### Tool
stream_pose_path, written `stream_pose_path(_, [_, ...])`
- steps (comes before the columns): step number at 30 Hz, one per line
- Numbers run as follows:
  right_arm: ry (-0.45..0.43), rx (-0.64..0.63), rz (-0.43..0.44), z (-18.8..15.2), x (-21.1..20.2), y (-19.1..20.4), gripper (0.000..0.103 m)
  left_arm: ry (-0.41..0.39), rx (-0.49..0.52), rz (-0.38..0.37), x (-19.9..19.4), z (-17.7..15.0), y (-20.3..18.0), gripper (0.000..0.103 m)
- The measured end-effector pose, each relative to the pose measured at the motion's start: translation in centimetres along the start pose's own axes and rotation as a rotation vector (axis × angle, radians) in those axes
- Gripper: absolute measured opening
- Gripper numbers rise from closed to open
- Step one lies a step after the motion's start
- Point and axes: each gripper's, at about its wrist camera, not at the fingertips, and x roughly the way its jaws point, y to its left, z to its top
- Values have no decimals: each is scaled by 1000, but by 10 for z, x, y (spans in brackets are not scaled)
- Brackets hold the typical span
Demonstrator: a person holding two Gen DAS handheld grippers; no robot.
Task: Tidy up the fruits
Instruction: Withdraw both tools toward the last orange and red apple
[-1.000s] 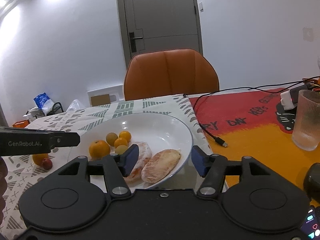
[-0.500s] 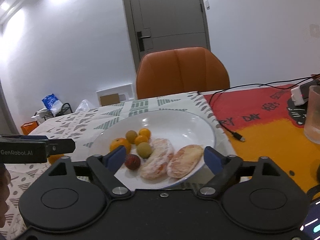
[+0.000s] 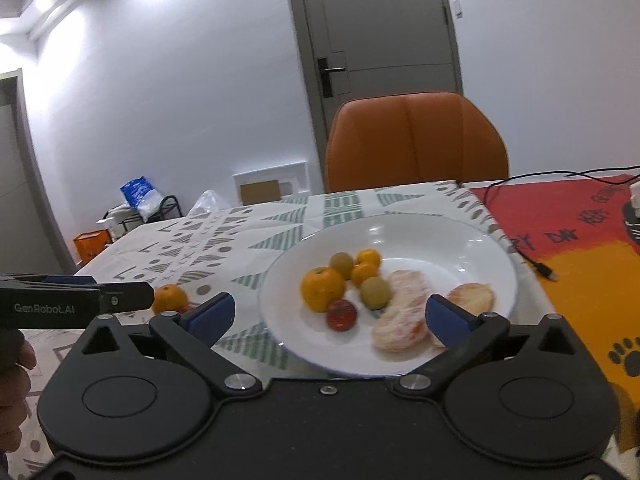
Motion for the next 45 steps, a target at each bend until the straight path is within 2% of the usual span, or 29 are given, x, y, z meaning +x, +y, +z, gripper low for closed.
stream_pose_path(12, [17,-42,61,-2,9,37,103,-11,-53,66,-16,-8,39,88])
stream_pose_path(20, [20,-93,89,1,12,58,103,-23,-78,67,-25,-12,55,88])
stream_pose_path(29, [38,-158,163,3,21,82,84,-14,-131,77,-26,-22,74,88])
stream_pose_path(36, [83,-160,189,2,33,90,67,-8,-162,69,-23,-26,86,88])
stream_pose_path(45, [121,-185,199,1,48,100,59,7,-187,66,-14,-28,98,86])
